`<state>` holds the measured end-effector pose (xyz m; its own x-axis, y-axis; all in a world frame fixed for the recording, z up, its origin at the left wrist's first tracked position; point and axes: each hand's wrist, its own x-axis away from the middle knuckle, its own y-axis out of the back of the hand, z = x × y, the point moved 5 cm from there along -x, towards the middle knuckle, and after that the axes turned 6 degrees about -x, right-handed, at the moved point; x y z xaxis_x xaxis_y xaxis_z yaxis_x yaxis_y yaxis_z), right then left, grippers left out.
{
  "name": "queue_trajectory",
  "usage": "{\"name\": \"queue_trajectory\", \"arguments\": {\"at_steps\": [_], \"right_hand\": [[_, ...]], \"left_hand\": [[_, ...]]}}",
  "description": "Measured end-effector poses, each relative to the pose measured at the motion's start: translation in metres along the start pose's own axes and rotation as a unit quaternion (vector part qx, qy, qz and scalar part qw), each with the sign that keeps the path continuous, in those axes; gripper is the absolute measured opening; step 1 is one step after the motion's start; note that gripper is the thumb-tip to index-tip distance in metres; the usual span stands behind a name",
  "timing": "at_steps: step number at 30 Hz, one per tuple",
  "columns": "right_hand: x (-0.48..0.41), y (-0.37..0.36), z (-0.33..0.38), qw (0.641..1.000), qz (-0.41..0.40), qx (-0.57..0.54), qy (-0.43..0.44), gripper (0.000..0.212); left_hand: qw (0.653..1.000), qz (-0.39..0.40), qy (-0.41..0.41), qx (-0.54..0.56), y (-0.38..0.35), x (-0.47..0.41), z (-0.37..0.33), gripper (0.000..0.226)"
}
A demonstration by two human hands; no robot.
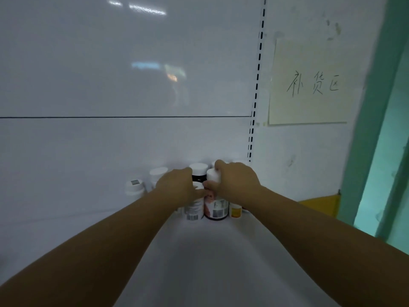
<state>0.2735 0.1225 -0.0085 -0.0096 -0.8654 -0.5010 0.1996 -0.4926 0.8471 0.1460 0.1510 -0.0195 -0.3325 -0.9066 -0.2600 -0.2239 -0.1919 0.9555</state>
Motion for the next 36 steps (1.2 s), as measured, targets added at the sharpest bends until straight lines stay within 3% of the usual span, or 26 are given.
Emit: {"name": "queue_trajectory", "arguments": {"at_steps": [4,7,9,11,13,17,19,21,25,36], "right_hand": [[-0.001,0.001,-0.003,0.995,-0.062,-0.065,0.051,0.048],[0.001,0.022,-0.009,0.957,-0.069,-0.278,0.051,0.041],[0.003,0.036,-0.012,0.88,-0.045,-0.473,0.009,0.038],[0.009,0.038,-0.003,0.768,0.023,-0.639,-0.034,0.04],[0.019,0.034,0.017,0.693,0.083,-0.715,-0.044,0.041],[0.05,0.034,0.071,0.607,0.166,-0.777,0.002,0.017],[0.065,0.037,0.094,0.57,0.202,-0.796,0.019,0.015],[0.078,0.039,0.117,0.54,0.227,-0.81,0.03,0.008],[0.103,0.053,0.167,0.525,0.255,-0.81,0.062,0.015],[0.172,0.068,0.345,0.558,0.293,-0.764,0.135,0.013]], "left_hand": [[0.992,-0.014,0.077,0.1,0.012,0.02,0.004,0.029],[0.949,-0.088,0.124,0.276,0.032,0.041,0.013,0.016],[0.884,-0.119,0.142,0.429,0.042,0.06,0.013,0.011],[0.794,-0.13,0.177,0.567,0.044,0.084,0.009,0.016],[0.72,-0.136,0.202,0.65,0.042,0.11,0.005,0.022],[0.73,-0.198,0.199,0.623,0.052,0.162,0.01,0.026],[0.725,-0.229,0.211,0.615,0.059,0.19,0.021,0.027],[0.721,-0.241,0.221,0.611,0.066,0.218,0.031,0.041],[0.712,-0.282,0.249,0.593,0.083,0.277,0.057,0.055],[0.731,-0.335,0.284,0.522,0.141,0.425,0.175,0.058]]}}
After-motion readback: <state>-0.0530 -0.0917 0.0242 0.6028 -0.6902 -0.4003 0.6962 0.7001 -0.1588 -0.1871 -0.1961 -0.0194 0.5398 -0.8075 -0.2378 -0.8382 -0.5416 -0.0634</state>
